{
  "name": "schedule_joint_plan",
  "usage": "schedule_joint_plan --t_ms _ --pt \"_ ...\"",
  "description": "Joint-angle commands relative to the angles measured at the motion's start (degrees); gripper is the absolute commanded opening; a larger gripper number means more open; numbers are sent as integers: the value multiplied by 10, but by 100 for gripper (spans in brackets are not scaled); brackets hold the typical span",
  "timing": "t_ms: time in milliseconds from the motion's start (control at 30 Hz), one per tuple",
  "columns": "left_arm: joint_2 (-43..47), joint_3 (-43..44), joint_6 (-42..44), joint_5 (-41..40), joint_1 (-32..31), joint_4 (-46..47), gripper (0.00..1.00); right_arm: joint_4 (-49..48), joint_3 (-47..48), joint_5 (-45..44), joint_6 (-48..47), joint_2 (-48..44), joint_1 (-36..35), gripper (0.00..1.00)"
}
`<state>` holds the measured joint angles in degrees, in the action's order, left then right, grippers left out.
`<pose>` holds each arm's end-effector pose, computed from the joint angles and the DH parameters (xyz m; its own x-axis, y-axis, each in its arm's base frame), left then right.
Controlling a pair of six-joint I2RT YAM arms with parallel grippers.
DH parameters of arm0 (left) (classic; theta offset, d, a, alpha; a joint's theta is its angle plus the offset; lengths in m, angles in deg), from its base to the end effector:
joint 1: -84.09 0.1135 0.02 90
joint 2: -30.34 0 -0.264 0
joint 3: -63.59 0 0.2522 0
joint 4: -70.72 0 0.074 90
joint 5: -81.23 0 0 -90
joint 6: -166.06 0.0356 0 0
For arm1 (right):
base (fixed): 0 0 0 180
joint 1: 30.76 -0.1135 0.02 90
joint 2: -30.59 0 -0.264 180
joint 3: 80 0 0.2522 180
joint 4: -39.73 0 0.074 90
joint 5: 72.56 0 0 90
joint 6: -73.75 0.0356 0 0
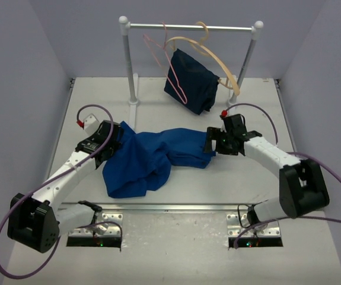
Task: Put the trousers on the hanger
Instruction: Flatten out the trousers at the center of the board.
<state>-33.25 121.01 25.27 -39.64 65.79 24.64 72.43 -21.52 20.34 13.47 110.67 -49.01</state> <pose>0.2121 -0.0509 0.2402 -0.4523 -0.5509 -0.7014 -0.5998 0.7699 -0.2179 0.2586 0.0872 0.1917 -0.8387 0.2448 -0.4864 0.0864 0.9418 0.3250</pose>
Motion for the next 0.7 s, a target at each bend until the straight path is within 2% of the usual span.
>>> schedule_joint_plan --t_ms 0,100,167,233,300,367,433,600,667 --pt "8 5 24 6 -3 1 0 -68 47 56 37 81 5 99" --pt "11 5 34 10 -2 3 0 -84 69 66 49 159 4 94" --pt "15 5 40 10 -3 3 0 -87 69 79 61 195 0 85" --pt "19 6 45 10 -3 2 0 -106 50 88 69 200 -4 65" --pt "24 10 52 9 -4 1 0 -121 27 95 75 183 -6 34" --pt "28 16 57 7 -2 0 0 -121 17 111 73 158 -5 19" --pt "29 24 61 1 -2 -5 0 -108 19 103 65 130 4 0" --pt "29 68 65 -41 2 -42 0 -20 34 2 21 14 52 0" --pt "29 91 67 -52 12 -57 0 3 38 -11 15 -34 72 0"
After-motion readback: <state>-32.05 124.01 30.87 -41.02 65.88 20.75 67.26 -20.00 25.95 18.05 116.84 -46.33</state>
